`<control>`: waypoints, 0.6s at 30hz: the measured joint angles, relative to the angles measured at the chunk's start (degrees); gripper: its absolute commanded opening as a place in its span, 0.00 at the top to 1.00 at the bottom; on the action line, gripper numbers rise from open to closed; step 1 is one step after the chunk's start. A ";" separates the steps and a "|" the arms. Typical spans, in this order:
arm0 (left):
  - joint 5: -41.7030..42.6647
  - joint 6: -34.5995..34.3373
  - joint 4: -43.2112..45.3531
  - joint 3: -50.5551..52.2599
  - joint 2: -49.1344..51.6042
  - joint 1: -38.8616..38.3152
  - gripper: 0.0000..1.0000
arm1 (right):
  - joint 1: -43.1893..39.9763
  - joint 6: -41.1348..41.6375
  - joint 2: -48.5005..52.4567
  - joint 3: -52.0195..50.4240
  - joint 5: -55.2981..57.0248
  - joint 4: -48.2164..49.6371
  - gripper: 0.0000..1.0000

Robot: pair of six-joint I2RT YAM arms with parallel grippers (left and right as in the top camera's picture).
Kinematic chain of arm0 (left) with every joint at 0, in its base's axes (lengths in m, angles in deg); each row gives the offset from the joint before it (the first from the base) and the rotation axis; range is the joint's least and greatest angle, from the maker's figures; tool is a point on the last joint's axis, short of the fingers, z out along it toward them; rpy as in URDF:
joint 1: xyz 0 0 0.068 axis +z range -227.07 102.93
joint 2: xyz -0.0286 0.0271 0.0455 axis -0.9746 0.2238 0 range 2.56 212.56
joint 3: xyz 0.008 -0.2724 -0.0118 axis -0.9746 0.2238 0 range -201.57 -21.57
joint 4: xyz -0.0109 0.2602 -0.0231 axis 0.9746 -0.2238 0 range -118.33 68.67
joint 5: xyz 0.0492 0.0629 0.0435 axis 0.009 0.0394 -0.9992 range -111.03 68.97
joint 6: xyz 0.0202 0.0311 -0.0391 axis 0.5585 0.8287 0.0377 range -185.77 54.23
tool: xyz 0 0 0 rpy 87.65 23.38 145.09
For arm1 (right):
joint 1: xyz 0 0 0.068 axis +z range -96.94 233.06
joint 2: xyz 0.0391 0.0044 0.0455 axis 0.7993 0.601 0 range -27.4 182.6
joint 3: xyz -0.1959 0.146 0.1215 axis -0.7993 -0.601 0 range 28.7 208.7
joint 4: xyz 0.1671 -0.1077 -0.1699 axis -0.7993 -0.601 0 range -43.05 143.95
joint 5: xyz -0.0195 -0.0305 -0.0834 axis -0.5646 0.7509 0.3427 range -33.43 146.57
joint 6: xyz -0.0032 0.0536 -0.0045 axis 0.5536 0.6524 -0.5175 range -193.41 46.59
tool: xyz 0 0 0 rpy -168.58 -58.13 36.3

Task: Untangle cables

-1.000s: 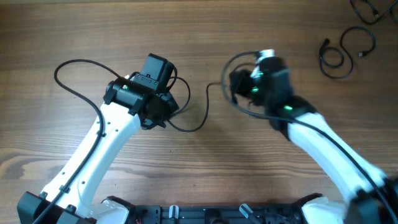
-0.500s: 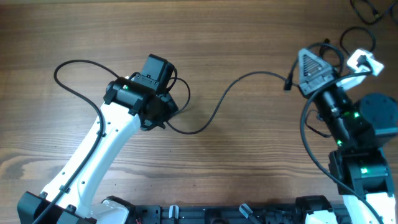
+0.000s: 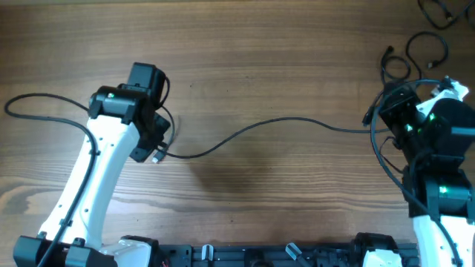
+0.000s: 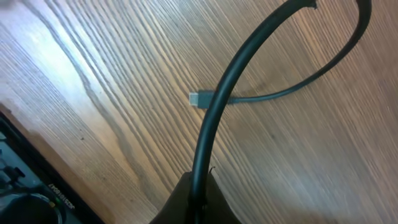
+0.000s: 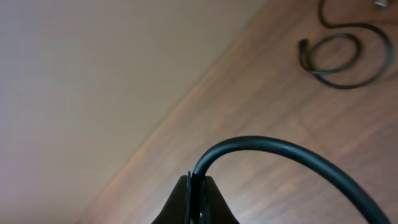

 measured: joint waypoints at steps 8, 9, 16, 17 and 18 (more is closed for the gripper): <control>-3.52 -0.02 -0.66 0.00 0.00 8.87 0.96 | -0.20 -1.70 4.09 0.00 4.94 -2.64 0.96; -3.56 -0.02 -0.63 0.00 0.00 9.16 0.96 | -0.44 -1.70 4.09 0.00 5.16 -2.73 0.95; -5.22 -0.02 -0.90 0.00 0.00 13.38 0.96 | -2.25 -1.86 4.09 0.00 5.79 -3.82 0.96; -5.22 -0.02 -0.92 0.00 0.00 13.84 0.96 | -2.25 -1.86 4.09 0.00 5.77 -3.82 0.96; -5.22 -0.02 -0.98 0.00 0.00 14.25 0.96 | -2.25 -1.86 4.09 0.00 5.77 -3.82 0.96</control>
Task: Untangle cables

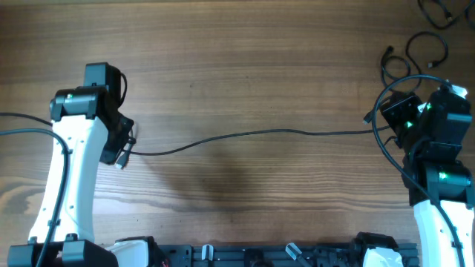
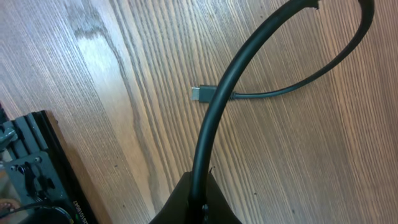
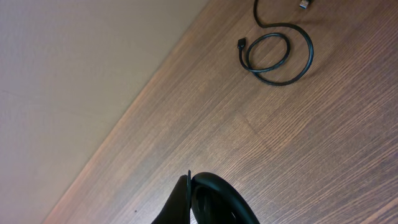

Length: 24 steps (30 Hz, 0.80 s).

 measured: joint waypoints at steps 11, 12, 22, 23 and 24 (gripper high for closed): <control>4.94 -0.17 0.37 0.00 0.00 2.14 0.96 | -0.02 -0.44 0.00 0.00 -4.52 0.98 0.62; 5.73 0.09 0.37 0.00 0.00 2.21 0.96 | -0.24 -0.68 0.00 0.00 -5.81 1.29 0.51; 10.25 3.08 -0.31 0.00 0.00 1.70 0.95 | -0.35 -1.05 0.57 0.00 -18.53 1.38 0.21; 10.40 3.08 -0.28 0.00 0.00 1.09 0.95 | -0.20 -1.07 1.42 0.00 -21.84 1.42 0.19; 10.67 3.08 -0.22 0.00 0.00 0.13 0.95 | 0.48 -1.07 2.97 0.00 -25.64 1.51 0.18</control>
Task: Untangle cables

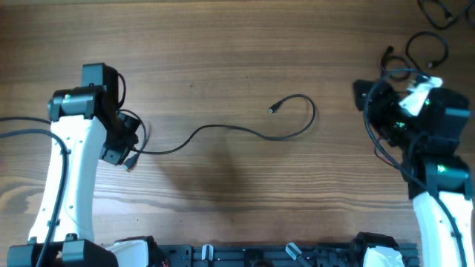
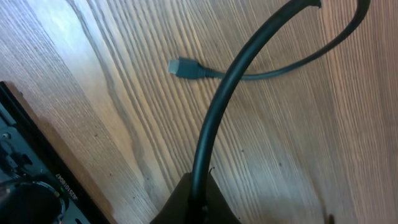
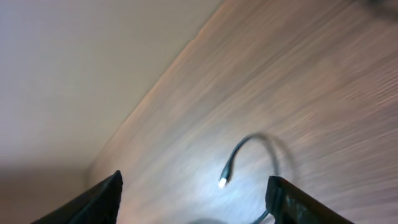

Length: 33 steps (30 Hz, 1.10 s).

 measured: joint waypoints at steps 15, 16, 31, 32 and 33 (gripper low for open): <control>0.35 -0.02 1.70 0.00 0.00 -5.79 0.96 | 39.74 31.52 32.48 -0.11 -17.86 34.97 0.09; 0.35 -0.02 1.70 0.00 0.00 -5.79 0.96 | 41.00 33.38 33.09 -0.11 -16.63 35.87 0.09; 4.50 -0.02 0.83 0.00 0.00 -5.79 0.96 | 50.29 51.76 42.21 -0.11 1.44 46.84 0.55; 4.70 0.00 0.24 0.00 0.00 -5.81 0.96 | 50.29 52.09 42.88 -0.11 1.68 47.04 0.62; 4.87 0.00 0.02 0.00 0.00 -5.81 0.96 | 50.29 52.06 43.06 -0.11 1.86 47.04 0.67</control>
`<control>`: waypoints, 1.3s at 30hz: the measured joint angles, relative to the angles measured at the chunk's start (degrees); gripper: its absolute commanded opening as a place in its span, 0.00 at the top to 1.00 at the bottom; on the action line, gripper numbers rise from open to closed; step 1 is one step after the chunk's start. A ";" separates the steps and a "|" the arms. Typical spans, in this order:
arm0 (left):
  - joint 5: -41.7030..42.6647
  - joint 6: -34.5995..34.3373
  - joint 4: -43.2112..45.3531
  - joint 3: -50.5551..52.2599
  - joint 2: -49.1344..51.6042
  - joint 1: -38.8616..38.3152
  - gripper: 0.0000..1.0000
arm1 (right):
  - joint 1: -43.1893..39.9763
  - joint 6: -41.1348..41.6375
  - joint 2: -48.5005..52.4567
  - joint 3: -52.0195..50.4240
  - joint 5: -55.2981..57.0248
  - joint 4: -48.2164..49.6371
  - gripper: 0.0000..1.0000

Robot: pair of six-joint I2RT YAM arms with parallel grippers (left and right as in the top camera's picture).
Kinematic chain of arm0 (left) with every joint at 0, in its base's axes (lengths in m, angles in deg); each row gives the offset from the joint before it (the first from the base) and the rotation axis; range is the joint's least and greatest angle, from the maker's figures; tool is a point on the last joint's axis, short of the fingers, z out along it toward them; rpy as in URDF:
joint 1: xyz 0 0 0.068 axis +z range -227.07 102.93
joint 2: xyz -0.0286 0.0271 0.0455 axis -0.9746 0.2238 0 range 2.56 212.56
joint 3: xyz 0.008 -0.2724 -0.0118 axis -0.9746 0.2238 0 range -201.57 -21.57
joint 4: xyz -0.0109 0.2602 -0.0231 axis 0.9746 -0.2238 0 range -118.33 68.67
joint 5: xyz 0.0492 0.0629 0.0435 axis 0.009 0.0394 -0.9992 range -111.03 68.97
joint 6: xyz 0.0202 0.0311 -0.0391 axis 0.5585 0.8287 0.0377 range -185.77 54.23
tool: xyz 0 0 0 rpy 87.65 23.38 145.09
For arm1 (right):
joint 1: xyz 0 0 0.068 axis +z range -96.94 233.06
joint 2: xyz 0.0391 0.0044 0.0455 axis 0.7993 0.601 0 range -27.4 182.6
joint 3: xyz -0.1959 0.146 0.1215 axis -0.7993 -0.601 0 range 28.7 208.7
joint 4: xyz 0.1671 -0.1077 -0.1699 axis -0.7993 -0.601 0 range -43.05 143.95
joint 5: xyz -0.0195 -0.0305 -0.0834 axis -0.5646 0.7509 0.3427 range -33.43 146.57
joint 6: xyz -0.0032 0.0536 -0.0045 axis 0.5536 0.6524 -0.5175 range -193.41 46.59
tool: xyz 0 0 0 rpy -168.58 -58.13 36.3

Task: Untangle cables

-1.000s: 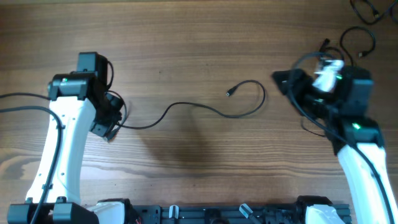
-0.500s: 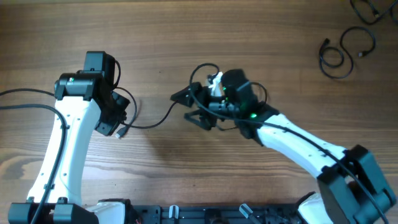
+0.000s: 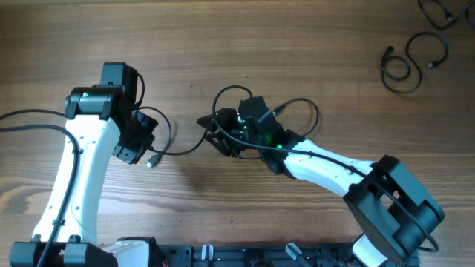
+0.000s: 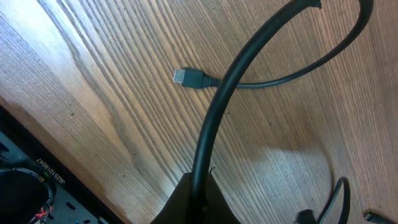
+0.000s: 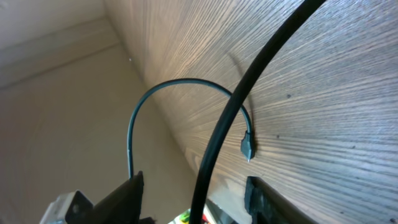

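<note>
A thin black cable [image 3: 182, 150] lies across the middle of the wooden table. My left gripper [image 3: 141, 143] is shut on it near its left end, and the silver-tipped plug [image 3: 152, 160] hangs just past the fingers. In the left wrist view the gripper [image 4: 199, 200] pinches the cable [image 4: 214, 118], with the plug [image 4: 186, 78] on the wood beyond. My right gripper [image 3: 217, 138] is at the table's centre. In the right wrist view it [image 5: 196, 190] stands open, with the cable [image 5: 230, 118] running between its fingers [image 5: 132, 194]. The cable's far loop [image 3: 315, 113] curls behind the right arm.
Other black cables lie at the far right: a coil [image 3: 397, 67], a loop [image 3: 430, 50] and another at the corner [image 3: 438, 11]. The dark rail [image 3: 252, 256] runs along the front edge. The right arm [image 3: 334, 167] stretches diagonally over the centre-right of the table.
My right arm has gone from the far right of the table to the centre, still open, and now straddles the cable close to the left gripper. The left gripper has shifted slightly right.
Both grippers were shut on the cable, one at each end. Then the left gripper stood further left and the cable lay nearly straight. Then the right gripper was open and the freed end lay curled mid-table. Now it is open around the cable at the centre.
</note>
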 measured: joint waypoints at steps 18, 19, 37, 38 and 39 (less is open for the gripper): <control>0.63 0.39 -0.24 0.00 0.00 -0.04 0.00 | -9.97 -26.82 -15.69 0.15 4.00 -13.79 0.95; 0.66 0.39 -0.07 0.00 0.00 -0.04 0.00 | -11.43 -29.33 -18.84 0.15 4.26 -16.52 0.96; -0.24 0.39 0.59 -0.04 0.00 -0.04 0.00 | -43.08 -56.74 -46.01 19.82 15.04 -64.46 0.95; -0.26 0.39 0.57 -0.04 0.00 -0.04 0.00 | -45.03 -58.60 -44.15 24.87 17.46 -69.26 0.95; -0.28 0.39 0.59 -0.04 0.00 -0.04 0.00 | -46.56 -59.71 -42.64 28.11 20.39 -72.98 0.95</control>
